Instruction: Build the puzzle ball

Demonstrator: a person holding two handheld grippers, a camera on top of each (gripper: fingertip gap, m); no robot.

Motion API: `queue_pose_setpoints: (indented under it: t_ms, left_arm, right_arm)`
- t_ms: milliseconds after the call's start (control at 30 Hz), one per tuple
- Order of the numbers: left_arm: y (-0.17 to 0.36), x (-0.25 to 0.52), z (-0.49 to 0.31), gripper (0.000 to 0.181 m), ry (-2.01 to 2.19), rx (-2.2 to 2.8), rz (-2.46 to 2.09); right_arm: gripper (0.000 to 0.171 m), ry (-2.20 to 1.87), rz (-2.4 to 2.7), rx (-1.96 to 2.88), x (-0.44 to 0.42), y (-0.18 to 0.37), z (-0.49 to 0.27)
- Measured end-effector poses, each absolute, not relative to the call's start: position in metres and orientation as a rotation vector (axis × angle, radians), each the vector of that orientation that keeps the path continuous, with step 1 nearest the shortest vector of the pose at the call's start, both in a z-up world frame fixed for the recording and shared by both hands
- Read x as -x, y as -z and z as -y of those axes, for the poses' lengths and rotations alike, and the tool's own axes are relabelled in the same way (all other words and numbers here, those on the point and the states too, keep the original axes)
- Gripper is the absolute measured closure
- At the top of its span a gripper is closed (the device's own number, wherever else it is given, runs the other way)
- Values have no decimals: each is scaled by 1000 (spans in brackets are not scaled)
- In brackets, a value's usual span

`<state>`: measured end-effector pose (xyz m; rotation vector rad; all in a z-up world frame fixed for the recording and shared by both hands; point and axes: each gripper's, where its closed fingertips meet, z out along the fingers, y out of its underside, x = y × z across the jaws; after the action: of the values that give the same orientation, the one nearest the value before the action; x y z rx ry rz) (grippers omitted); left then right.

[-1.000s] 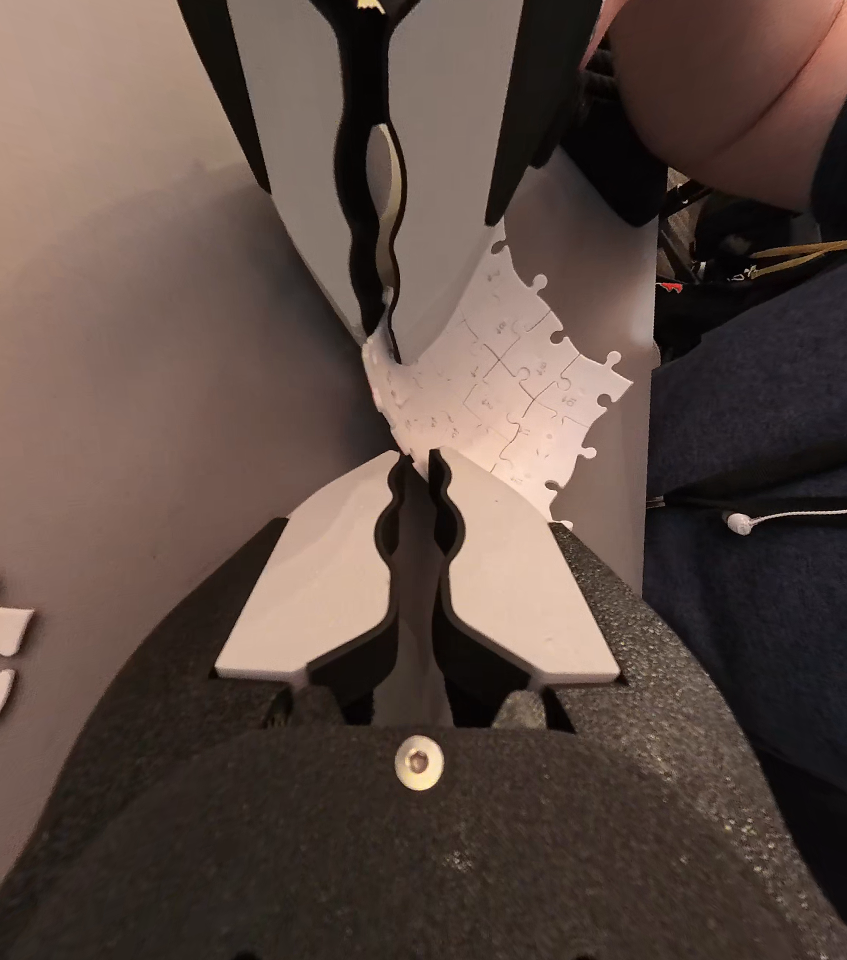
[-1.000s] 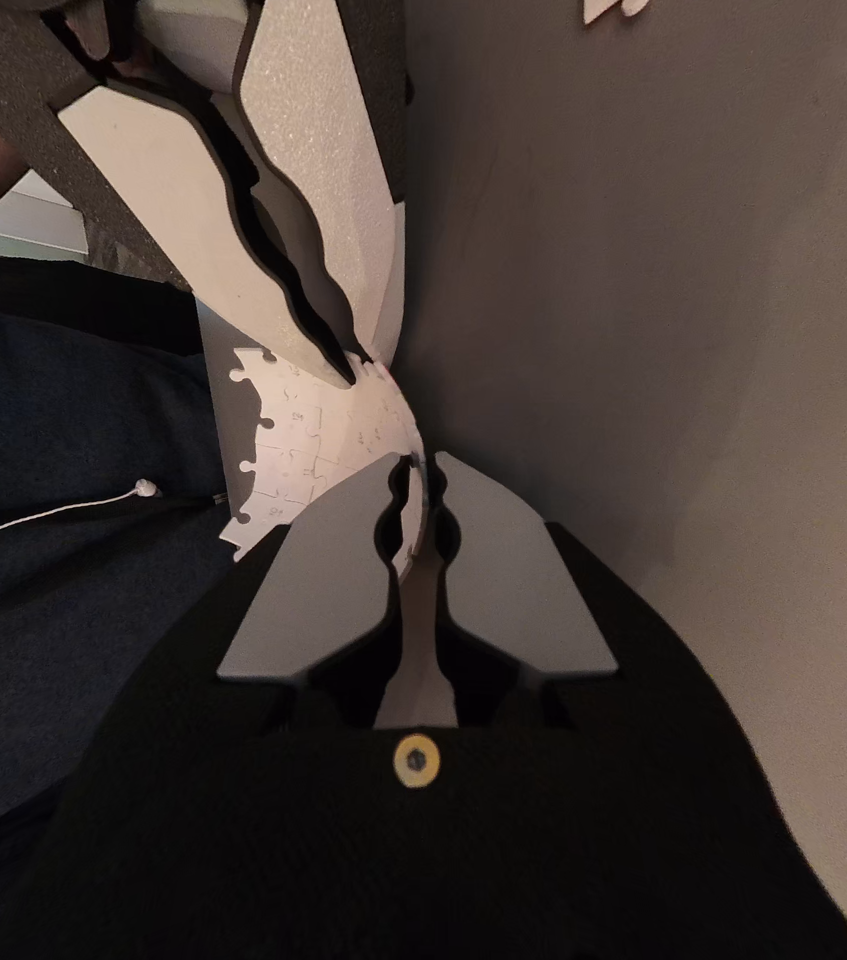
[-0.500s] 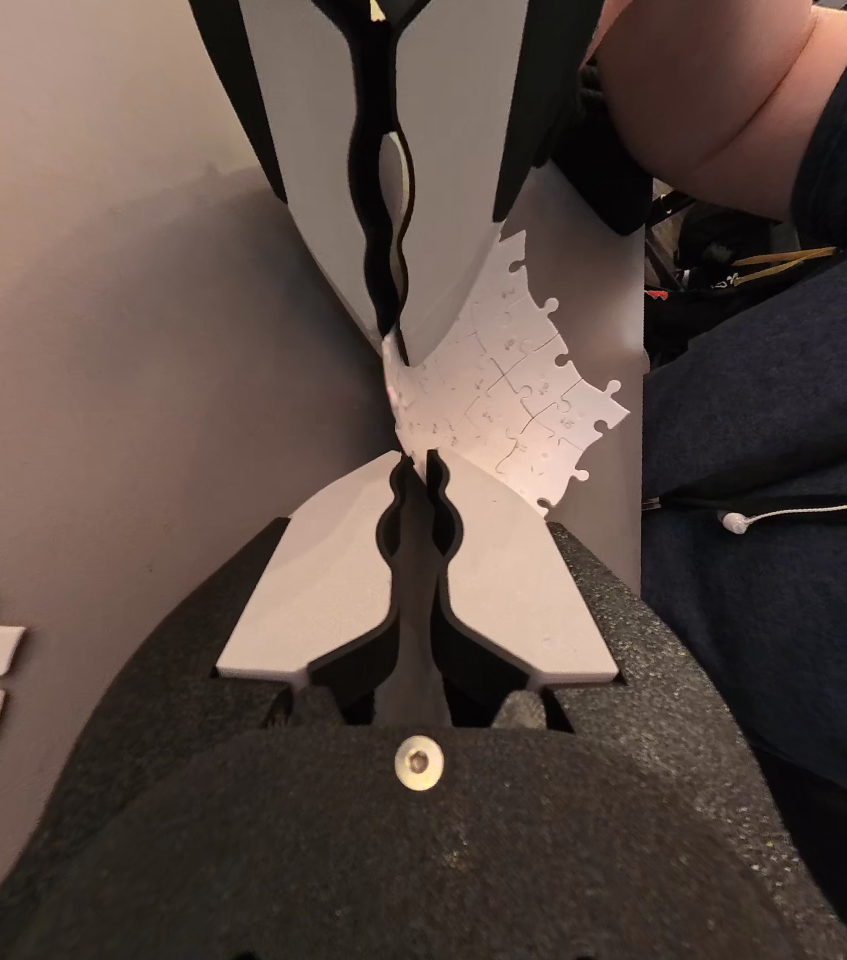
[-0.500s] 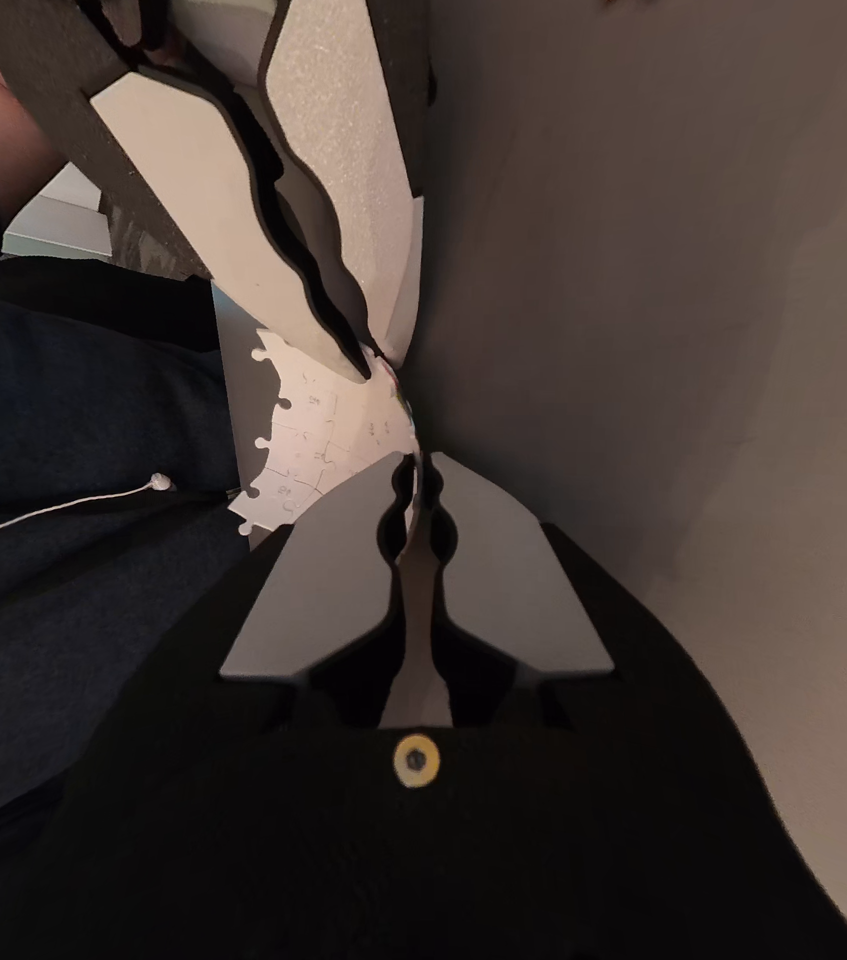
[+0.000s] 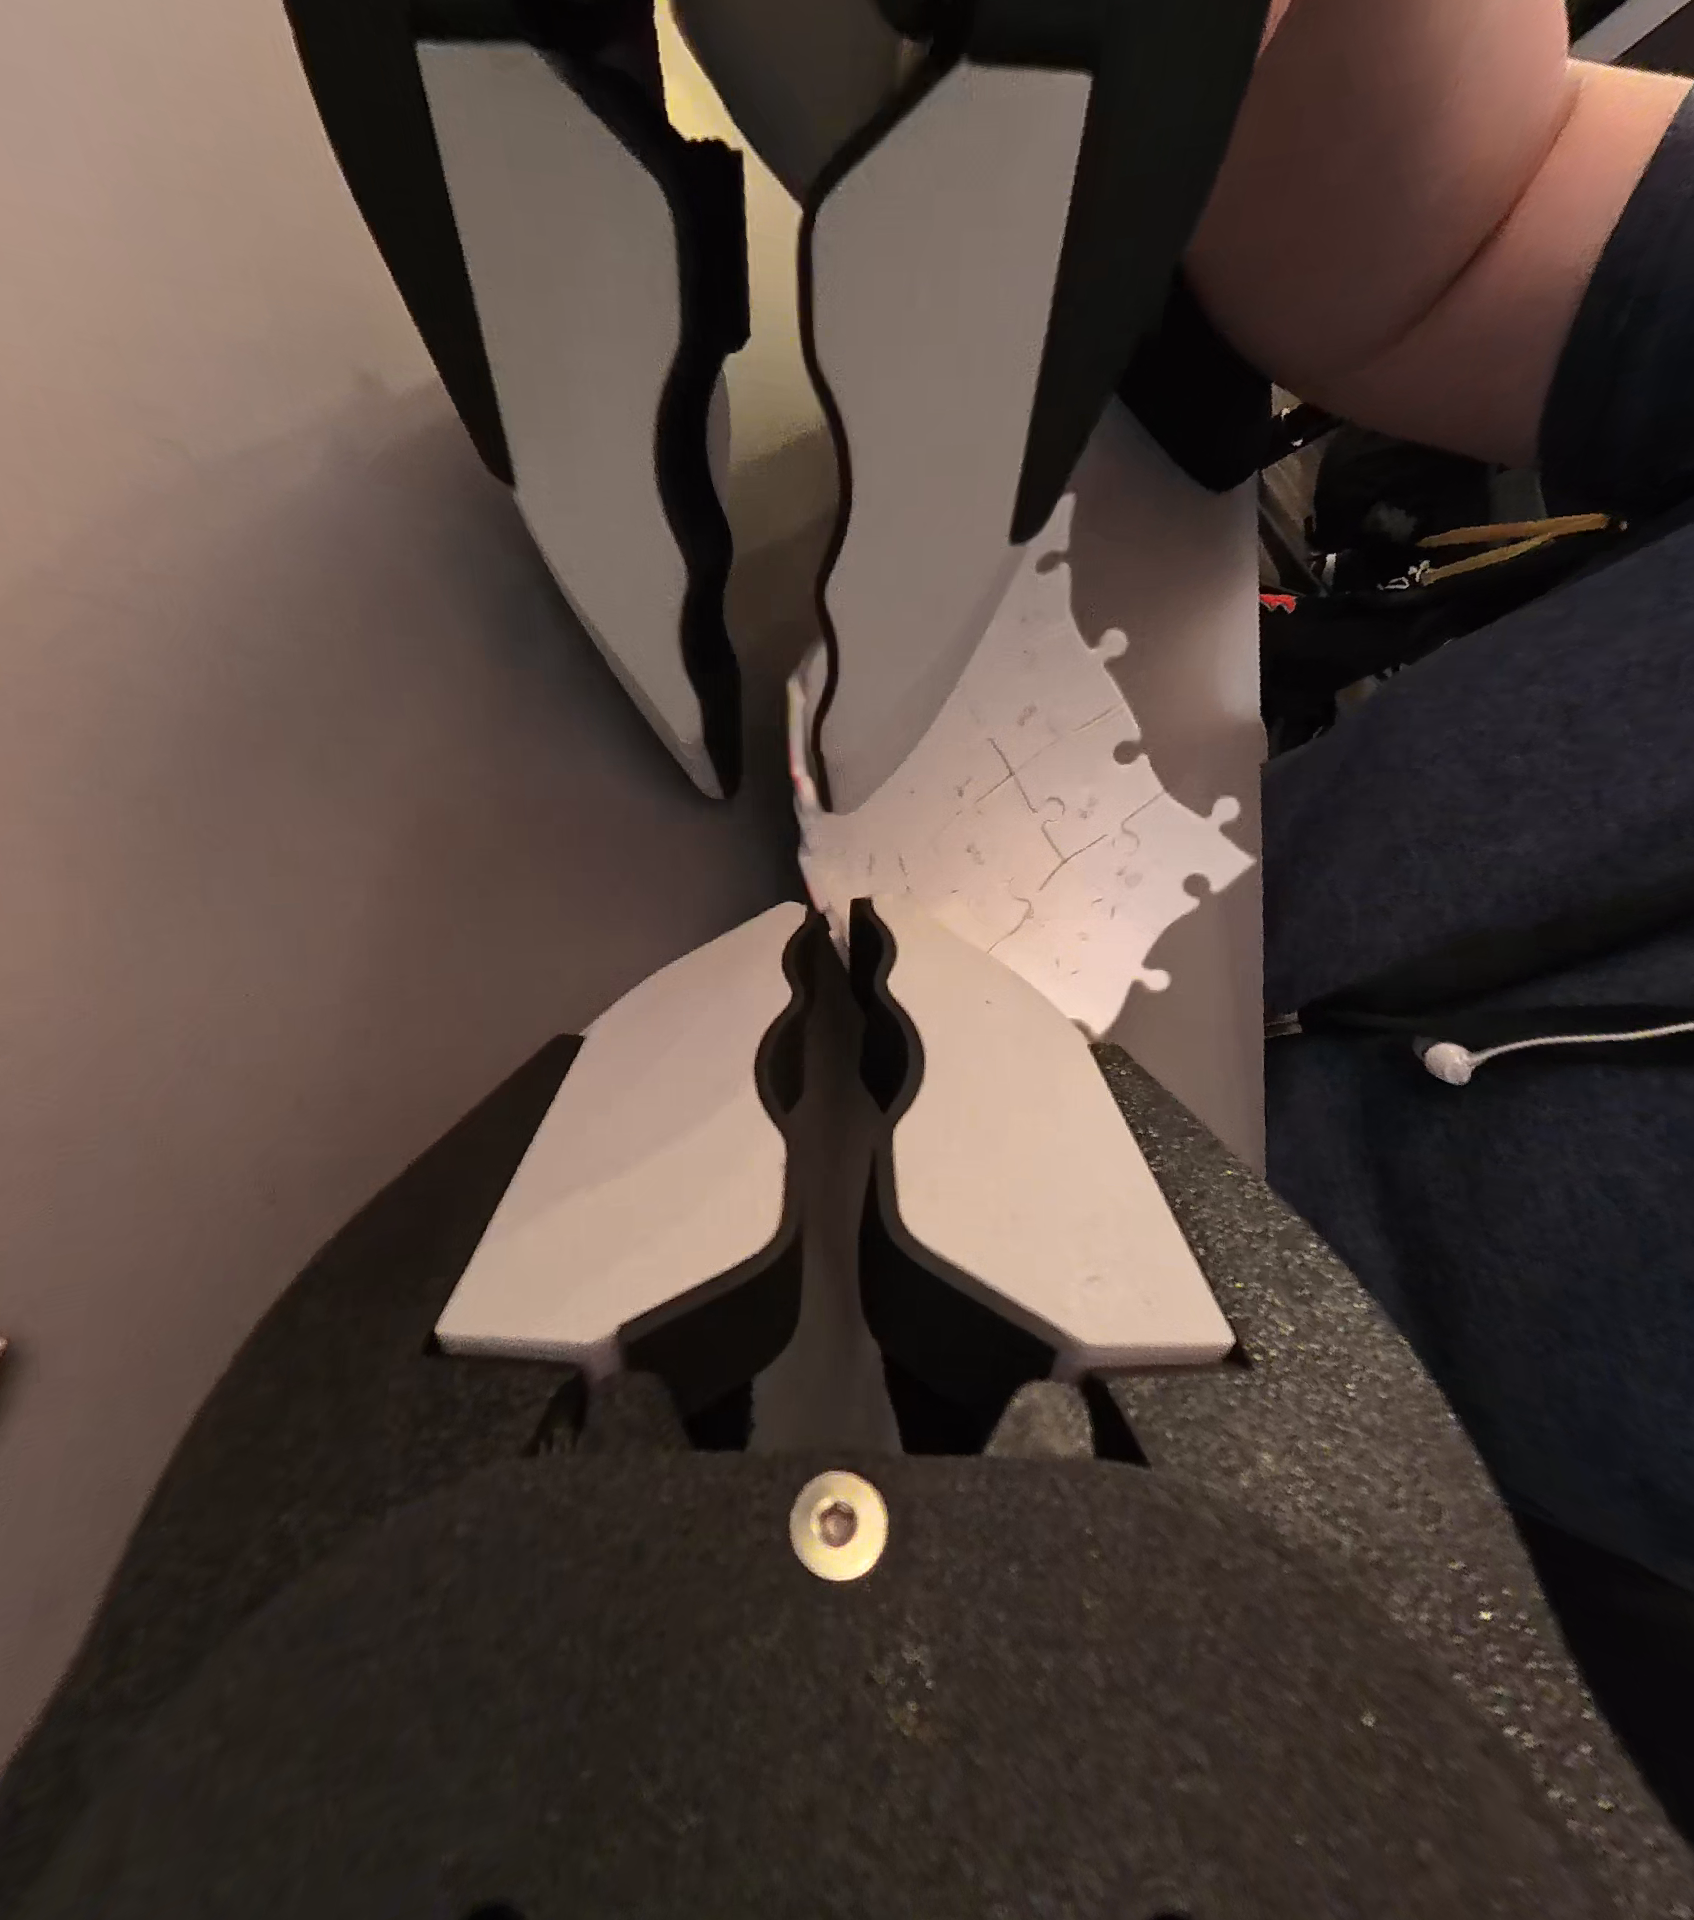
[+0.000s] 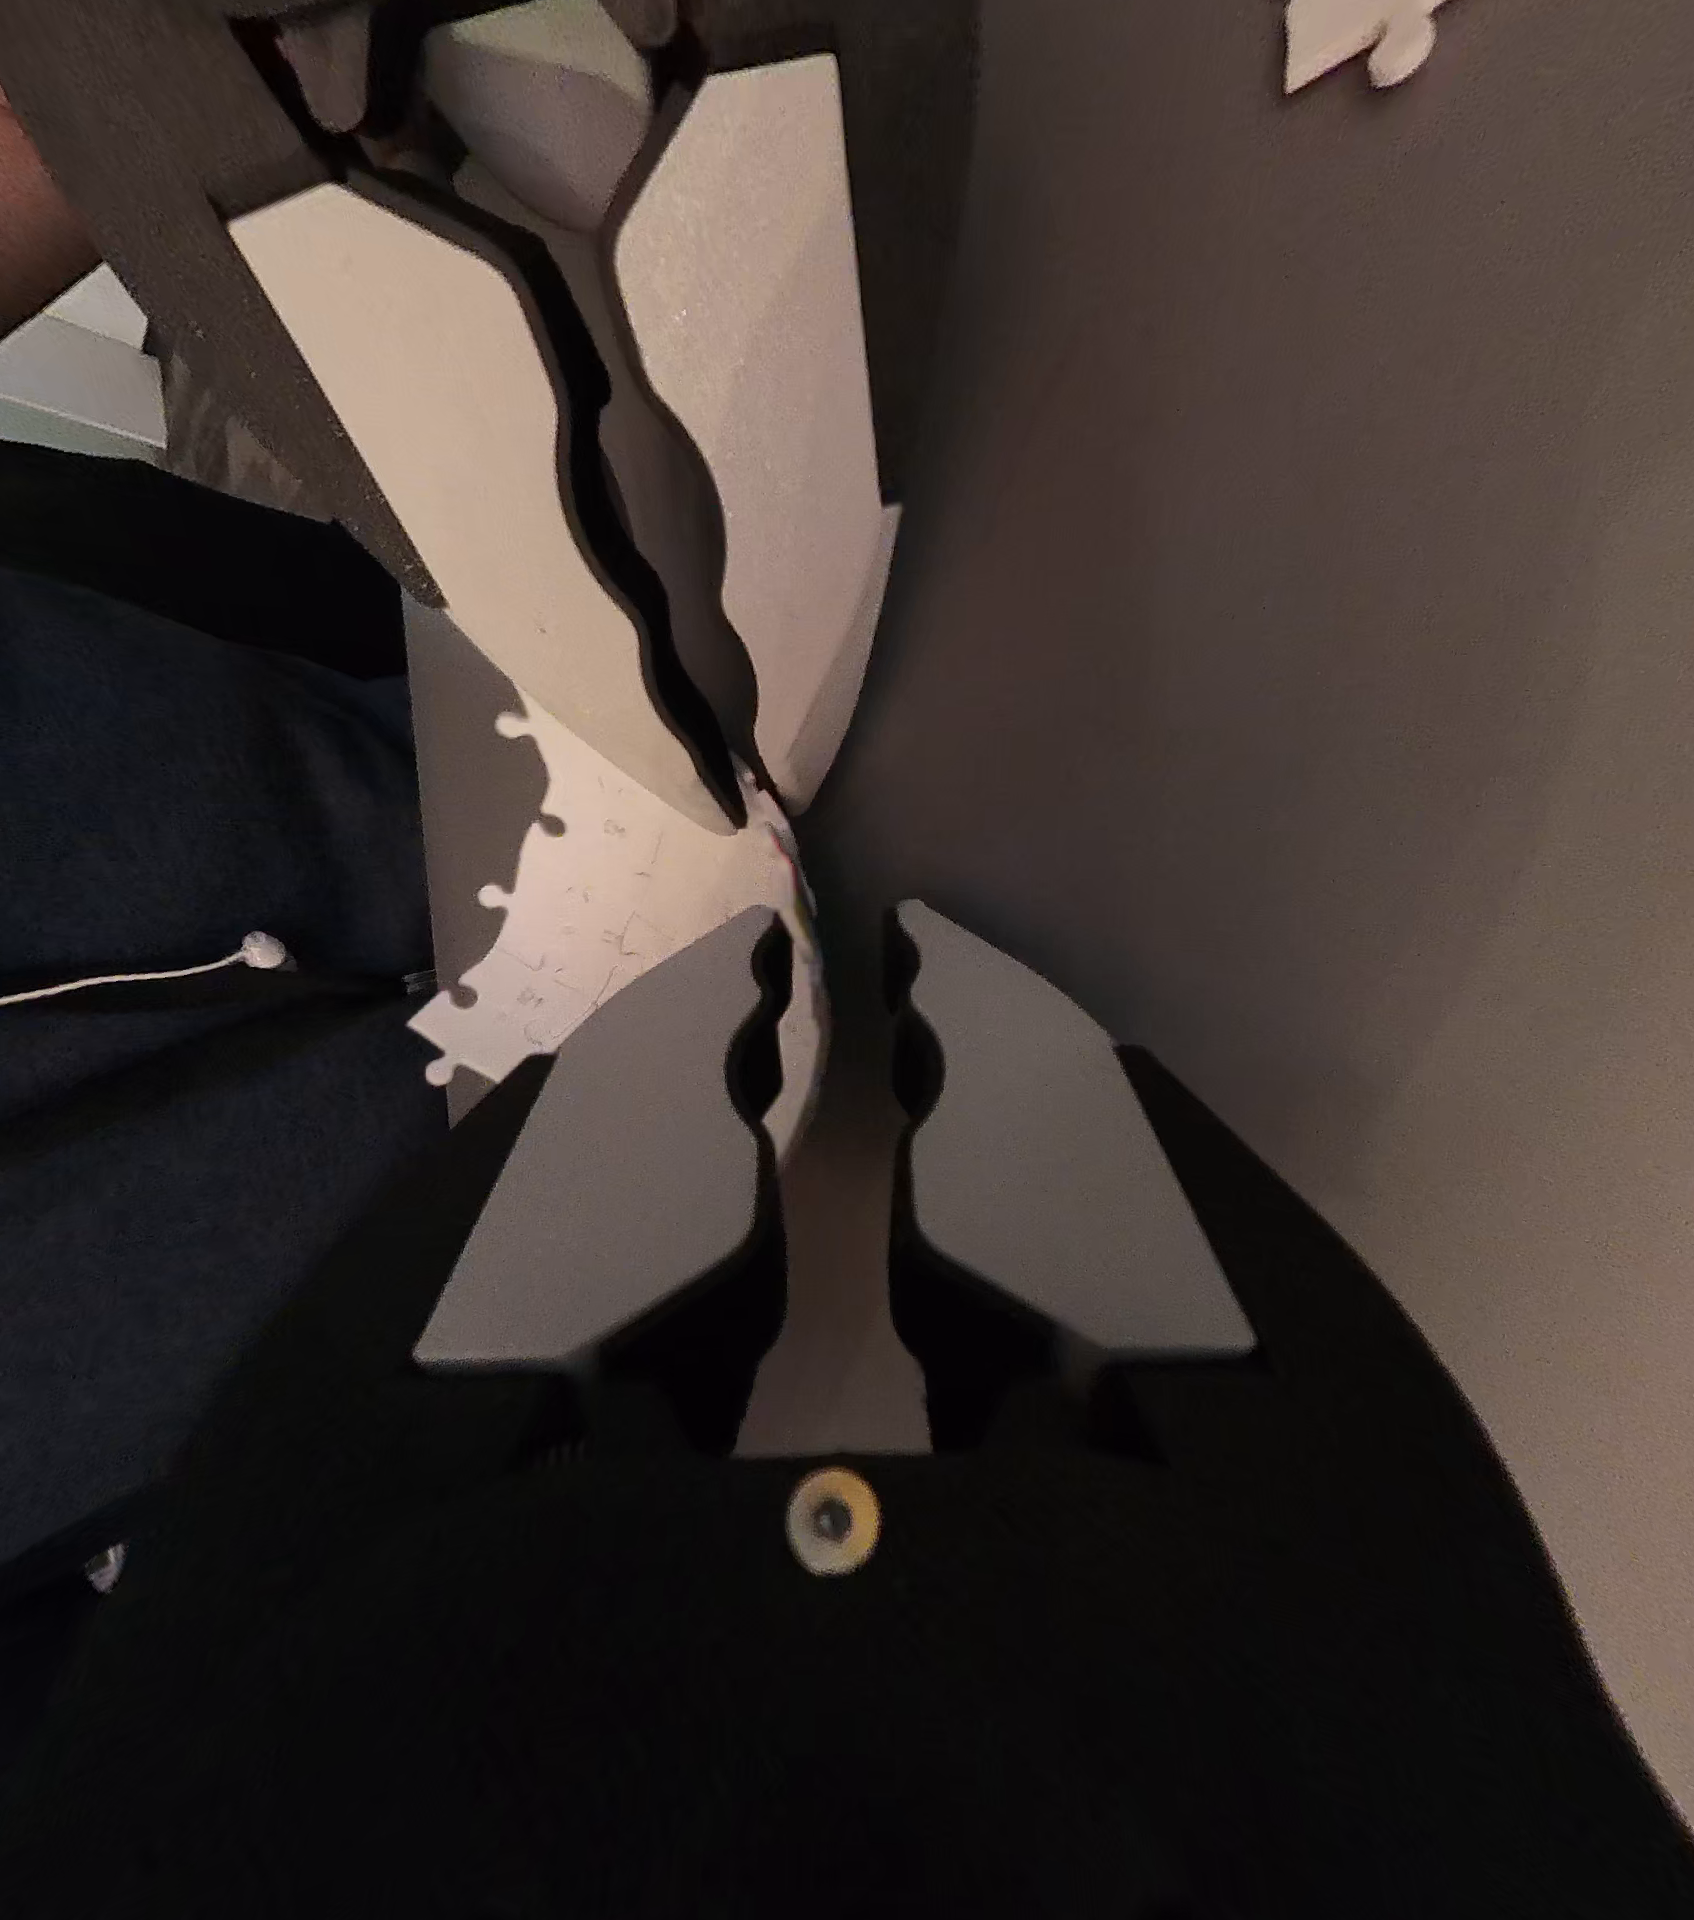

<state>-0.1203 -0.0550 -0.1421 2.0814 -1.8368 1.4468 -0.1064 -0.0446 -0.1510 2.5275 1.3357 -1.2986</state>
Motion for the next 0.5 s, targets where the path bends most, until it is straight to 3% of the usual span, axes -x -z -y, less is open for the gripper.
queue_pose_setpoints:
  t_ms: [100, 500]
  left_arm:
    - [143, 119, 55, 176, -1449, -2069, 1827]
    - [138, 110, 49, 169, -1494, -2040, 1734]
  right_arm:
    - [164, 1334, -1358, -2474, 109, 149, 50]
    - [165, 1410, -1288, -2451, 107, 149, 49]
